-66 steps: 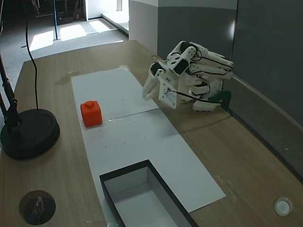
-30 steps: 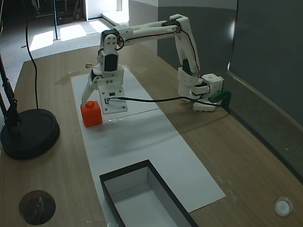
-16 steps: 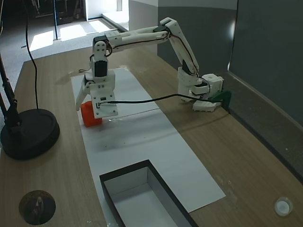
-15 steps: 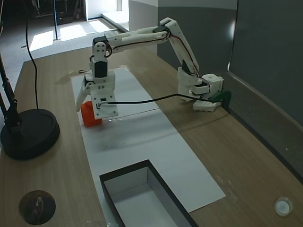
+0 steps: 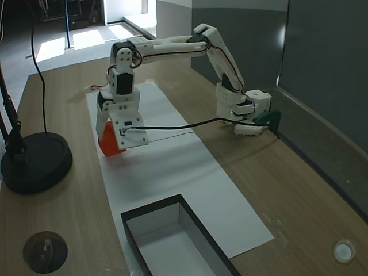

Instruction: Grab a orange square and put it in the box.

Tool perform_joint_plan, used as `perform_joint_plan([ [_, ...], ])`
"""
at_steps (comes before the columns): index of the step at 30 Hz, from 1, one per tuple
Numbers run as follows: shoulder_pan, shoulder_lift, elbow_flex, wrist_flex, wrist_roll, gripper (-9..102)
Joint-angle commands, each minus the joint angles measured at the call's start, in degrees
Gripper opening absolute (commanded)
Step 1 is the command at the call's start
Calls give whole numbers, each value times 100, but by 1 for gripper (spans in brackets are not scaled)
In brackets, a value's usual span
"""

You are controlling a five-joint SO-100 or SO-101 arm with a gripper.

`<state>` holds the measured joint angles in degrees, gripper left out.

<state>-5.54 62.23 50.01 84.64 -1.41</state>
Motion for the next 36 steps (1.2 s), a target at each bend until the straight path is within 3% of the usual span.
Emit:
perform_joint_plan([
  [1,-554,1248,-1617,475,-18,6],
  [6,-1564,1767,-2874,1020,-18,6],
  [14,-3076,1749,-2944,598,-18,6],
  [30,-3788,-431,-3015,-782,26,6],
  [36,-3999,-633,-3006,-870,26,6],
])
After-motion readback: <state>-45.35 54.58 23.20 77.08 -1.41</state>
